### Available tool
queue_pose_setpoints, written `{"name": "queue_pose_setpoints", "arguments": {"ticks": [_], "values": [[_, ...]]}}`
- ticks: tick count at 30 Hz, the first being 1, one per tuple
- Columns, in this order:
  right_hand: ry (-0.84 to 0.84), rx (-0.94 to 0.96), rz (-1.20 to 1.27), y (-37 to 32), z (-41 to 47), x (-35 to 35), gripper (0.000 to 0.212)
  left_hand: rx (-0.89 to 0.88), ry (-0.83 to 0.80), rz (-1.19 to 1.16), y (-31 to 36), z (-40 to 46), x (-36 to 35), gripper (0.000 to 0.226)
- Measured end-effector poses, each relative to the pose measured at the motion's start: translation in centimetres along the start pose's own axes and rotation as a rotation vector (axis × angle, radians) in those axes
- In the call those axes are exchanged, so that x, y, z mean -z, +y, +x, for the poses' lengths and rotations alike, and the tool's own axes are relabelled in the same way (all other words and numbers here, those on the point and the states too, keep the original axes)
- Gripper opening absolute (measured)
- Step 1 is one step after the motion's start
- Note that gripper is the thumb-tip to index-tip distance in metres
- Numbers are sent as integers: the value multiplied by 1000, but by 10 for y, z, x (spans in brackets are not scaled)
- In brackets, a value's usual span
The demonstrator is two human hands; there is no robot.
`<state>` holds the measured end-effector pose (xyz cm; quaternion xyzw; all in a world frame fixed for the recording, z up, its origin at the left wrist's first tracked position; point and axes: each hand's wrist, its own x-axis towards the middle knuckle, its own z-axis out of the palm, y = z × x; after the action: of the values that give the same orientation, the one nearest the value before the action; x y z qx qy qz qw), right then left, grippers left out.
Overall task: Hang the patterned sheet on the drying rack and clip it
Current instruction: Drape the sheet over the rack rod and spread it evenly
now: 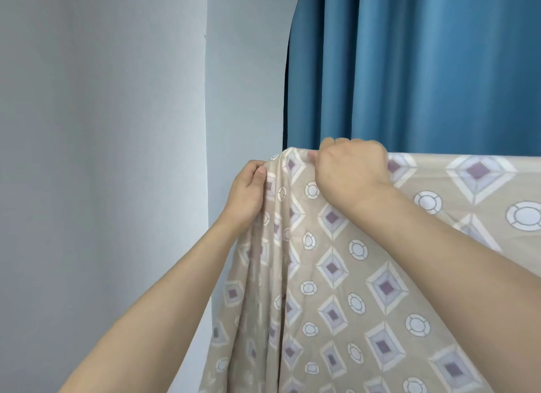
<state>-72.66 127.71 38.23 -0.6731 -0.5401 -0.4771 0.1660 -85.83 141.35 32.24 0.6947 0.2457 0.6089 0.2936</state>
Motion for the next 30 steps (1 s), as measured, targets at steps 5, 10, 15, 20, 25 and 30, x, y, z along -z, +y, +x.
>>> {"name": "queue_pose_setpoints", "arguments": {"ticks": [5, 10, 15, 20, 25, 30], "values": [[19, 6, -2, 2, -5, 0, 20, -35, 74, 90, -5, -4, 1, 18], [25, 19, -34, 2, -10, -1, 18, -41, 143, 232, -17, -15, 9, 21], [83, 46, -38, -5, -15, 6, 30, -30, 269, 180, 7, 23, 28, 21], [-24, 17, 15, -9, -15, 18, 38, 173, 92, 146, 32, 43, 29, 25], [-98, 35, 29, -6, -17, 28, 24, 114, -190, -48, 46, 17, 13, 22], [-178, -16, 135, 18, -28, 57, 32, 52, -169, -25, 46, 10, 5, 25]]}}
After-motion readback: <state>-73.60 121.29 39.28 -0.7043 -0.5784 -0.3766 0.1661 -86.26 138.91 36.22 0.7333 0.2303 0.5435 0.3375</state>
